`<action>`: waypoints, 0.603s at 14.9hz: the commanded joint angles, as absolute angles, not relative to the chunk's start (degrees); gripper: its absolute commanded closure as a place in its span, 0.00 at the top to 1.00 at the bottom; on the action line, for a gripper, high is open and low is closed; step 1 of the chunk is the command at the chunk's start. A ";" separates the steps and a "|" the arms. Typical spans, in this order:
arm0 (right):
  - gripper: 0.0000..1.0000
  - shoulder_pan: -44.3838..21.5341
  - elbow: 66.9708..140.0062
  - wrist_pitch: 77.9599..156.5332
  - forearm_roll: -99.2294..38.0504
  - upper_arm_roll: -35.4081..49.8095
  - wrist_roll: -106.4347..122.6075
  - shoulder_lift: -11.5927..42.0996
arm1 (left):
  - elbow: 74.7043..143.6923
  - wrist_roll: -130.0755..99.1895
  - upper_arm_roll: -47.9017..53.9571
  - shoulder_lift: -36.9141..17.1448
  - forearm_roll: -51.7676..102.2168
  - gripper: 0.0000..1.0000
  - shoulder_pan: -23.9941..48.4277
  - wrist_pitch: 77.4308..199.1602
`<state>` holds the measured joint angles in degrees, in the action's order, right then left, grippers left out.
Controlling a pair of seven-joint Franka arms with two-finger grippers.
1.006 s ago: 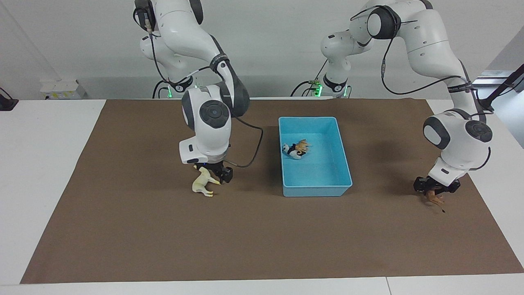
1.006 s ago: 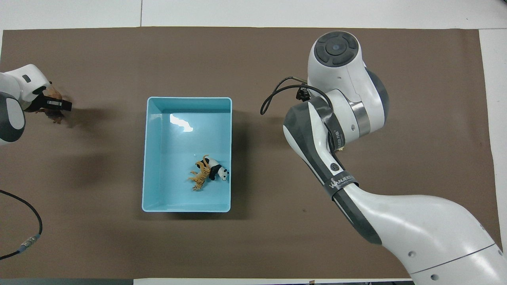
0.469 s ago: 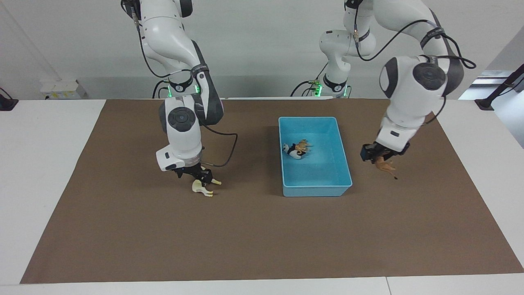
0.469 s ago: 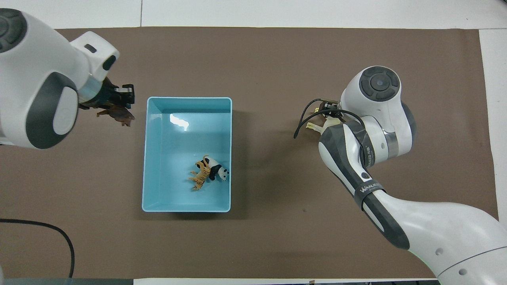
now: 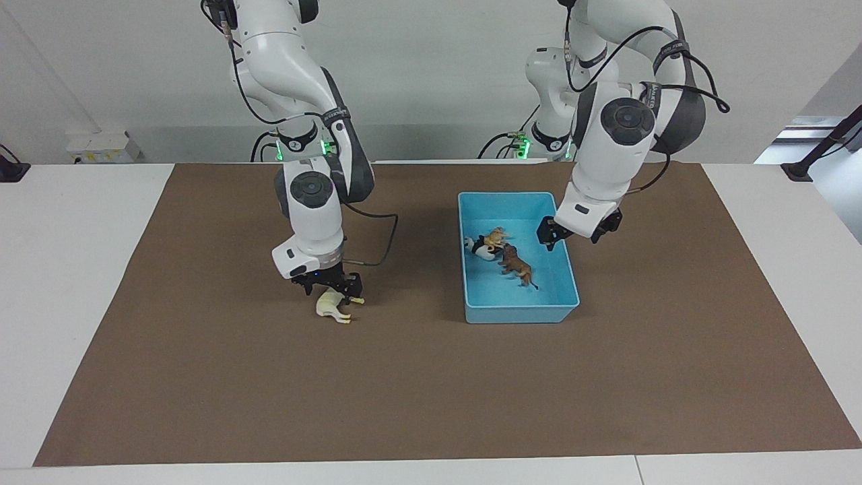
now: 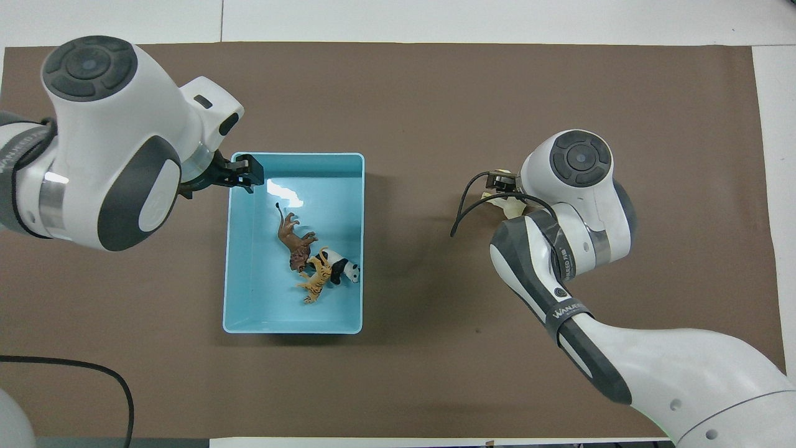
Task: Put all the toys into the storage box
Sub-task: 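Drop the brown horse into the box with the left gripper, then grasp the cream horse and place it into the box with the right gripper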
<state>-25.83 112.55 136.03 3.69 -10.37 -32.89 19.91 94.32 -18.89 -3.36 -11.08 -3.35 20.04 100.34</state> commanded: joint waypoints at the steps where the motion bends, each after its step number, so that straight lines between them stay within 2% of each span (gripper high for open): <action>1: 1.00 -25.05 117.33 140.80 3.87 -10.11 -30.94 18.19 | 91.94 -10.65 -3.87 -9.67 -3.52 1.00 13.90 100.02; 3: 1.00 -24.79 117.60 141.59 3.87 -10.11 -31.20 18.19 | 89.22 -7.75 -4.04 -8.71 -3.43 1.00 9.69 98.88; 4: 0.63 -24.79 118.73 142.90 3.78 -10.11 -31.38 18.28 | 88.77 -7.47 -4.04 -7.22 -3.43 1.00 8.28 97.66; 5: 0.01 -24.79 119.61 144.22 3.78 -10.11 -31.64 18.19 | 88.77 -7.30 -4.04 -5.47 -3.51 1.00 7.74 95.99; 7: 0.00 -25.22 117.88 140.82 3.78 -10.20 -31.64 18.11 | 88.94 -7.12 -3.96 -1.86 -3.52 1.00 6.60 91.96; 9: 0.00 -25.75 111.75 131.19 3.78 -10.20 -31.82 17.93 | 90.25 -7.29 -3.96 1.56 -3.52 1.00 6.59 85.99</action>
